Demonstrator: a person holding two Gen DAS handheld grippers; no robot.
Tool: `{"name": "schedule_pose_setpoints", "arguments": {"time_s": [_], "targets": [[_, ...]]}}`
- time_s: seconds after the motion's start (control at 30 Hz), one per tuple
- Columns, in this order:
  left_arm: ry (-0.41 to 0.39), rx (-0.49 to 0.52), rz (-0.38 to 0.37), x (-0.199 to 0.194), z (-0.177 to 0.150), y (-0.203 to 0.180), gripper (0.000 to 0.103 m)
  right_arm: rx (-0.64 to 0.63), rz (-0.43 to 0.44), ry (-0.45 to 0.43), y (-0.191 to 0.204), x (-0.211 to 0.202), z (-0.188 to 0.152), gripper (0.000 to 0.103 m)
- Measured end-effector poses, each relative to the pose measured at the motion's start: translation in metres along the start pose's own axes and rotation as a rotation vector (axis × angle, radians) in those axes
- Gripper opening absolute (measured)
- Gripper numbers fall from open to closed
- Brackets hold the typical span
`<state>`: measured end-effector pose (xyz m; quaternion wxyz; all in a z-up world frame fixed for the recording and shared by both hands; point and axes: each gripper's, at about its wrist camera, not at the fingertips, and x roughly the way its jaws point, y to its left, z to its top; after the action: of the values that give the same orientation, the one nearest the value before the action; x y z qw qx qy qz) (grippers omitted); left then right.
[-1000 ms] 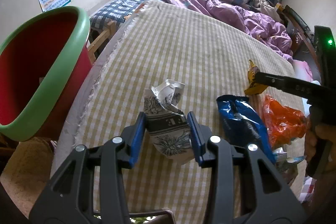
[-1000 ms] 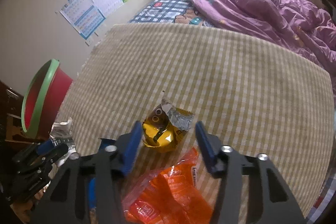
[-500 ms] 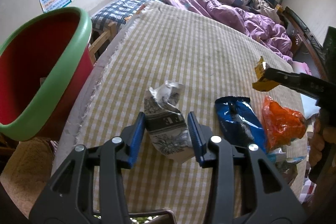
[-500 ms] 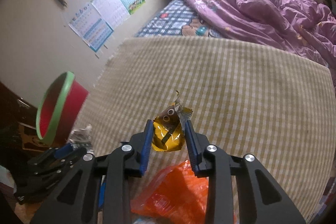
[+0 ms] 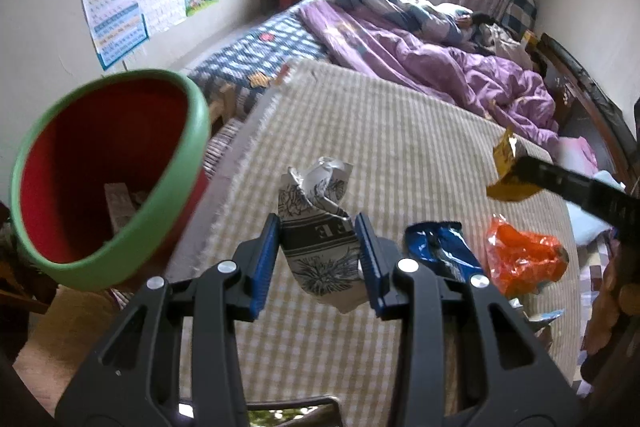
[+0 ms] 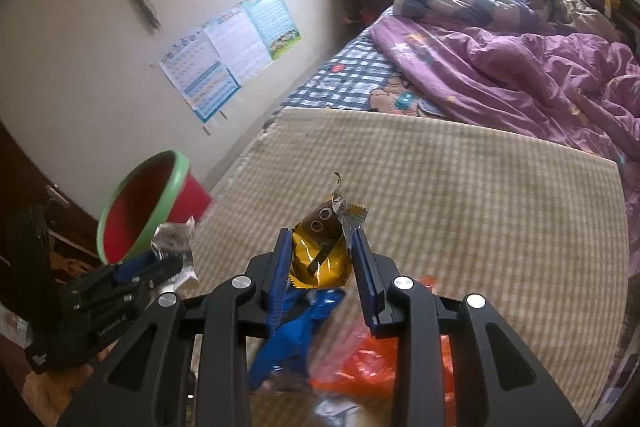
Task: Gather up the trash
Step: 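Carry both wrappers over the red bucket and open both tools to drop them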
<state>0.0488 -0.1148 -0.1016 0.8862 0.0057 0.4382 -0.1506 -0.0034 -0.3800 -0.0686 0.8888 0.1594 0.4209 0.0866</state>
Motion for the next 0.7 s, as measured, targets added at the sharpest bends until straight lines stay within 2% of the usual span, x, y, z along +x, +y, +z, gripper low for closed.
{"name": "schedule_pose_setpoints", "arguments": {"time_s": [0.17, 0.4, 0.57, 0.7], "targets": [[-0.043, -0.022, 0.049, -0.015, 0.002, 0.017, 0.037, -0.042, 0.033, 0.008, 0.021, 0.004, 0.0, 0.03], [-0.096, -0.091, 0.164, -0.037, 0.008, 0.065, 0.037, -0.115, 0.084, 0.006, 0.056, 0.009, 0.006, 0.03], [-0.108, -0.154, 0.228, -0.048, 0.005, 0.1, 0.037, -0.162, 0.118, 0.015, 0.079, 0.018, 0.008, 0.031], [-0.109, -0.196, 0.251, -0.054, 0.0, 0.12, 0.037, -0.199, 0.141, 0.03, 0.097, 0.027, 0.007, 0.031]]}}
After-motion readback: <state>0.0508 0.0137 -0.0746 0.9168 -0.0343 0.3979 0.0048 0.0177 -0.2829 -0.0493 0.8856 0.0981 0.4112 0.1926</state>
